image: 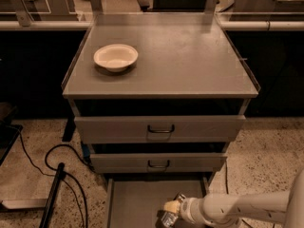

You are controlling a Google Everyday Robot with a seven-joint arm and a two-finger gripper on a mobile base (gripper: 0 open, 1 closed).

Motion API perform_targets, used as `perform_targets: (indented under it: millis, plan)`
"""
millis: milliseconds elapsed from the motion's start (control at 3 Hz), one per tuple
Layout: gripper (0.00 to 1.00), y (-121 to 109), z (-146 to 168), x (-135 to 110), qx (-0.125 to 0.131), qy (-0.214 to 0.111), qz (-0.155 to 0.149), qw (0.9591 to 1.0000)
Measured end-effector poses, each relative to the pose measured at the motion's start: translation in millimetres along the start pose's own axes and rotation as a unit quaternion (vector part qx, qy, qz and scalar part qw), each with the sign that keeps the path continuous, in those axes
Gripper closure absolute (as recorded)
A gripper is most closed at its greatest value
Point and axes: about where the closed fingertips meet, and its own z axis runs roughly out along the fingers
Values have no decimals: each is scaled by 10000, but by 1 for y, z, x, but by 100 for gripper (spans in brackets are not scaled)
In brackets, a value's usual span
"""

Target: Place redbull can into bottom drawer

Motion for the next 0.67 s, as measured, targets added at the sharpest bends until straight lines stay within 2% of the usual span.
perform_targets:
  millis: [333, 667]
  plan:
    - [100, -15, 35, 2, 15, -8, 229, 9997]
    - [100, -35, 84, 7, 32, 134, 456, 9989]
